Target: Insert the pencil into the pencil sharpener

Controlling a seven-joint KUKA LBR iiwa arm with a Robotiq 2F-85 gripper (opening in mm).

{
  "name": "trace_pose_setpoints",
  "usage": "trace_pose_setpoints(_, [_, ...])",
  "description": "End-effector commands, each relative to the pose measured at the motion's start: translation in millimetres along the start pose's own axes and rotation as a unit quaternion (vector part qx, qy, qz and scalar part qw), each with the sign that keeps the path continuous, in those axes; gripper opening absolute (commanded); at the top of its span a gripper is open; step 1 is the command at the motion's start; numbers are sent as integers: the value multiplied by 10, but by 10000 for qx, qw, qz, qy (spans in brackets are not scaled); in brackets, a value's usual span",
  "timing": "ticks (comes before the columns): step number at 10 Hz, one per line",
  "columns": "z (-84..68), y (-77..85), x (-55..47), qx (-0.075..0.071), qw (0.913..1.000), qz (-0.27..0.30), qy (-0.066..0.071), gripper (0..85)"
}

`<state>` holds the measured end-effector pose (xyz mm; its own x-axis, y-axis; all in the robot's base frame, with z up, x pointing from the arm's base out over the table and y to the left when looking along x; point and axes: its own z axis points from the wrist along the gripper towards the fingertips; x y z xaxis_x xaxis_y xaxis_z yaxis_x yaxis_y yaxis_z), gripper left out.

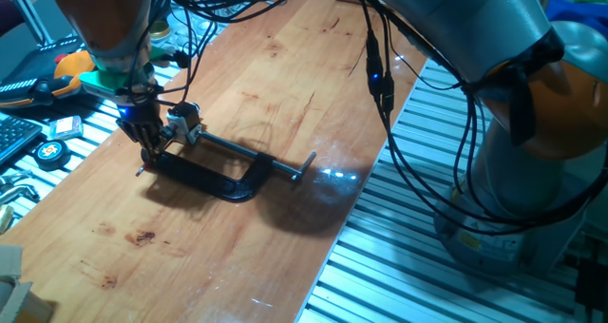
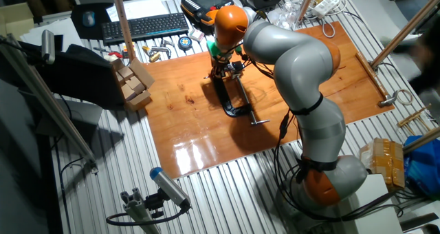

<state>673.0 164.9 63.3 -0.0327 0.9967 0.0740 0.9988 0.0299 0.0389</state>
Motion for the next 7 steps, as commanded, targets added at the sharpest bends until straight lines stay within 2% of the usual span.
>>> trace_pose_setpoints(1, [-1,1,3,13,10000,-9,0,0])
trace_pose_setpoints(6, [6,2,17,-11,10000,-23,23,0])
trace_pose_setpoints(7, [8,3,18,-11,10000,-23,23,170])
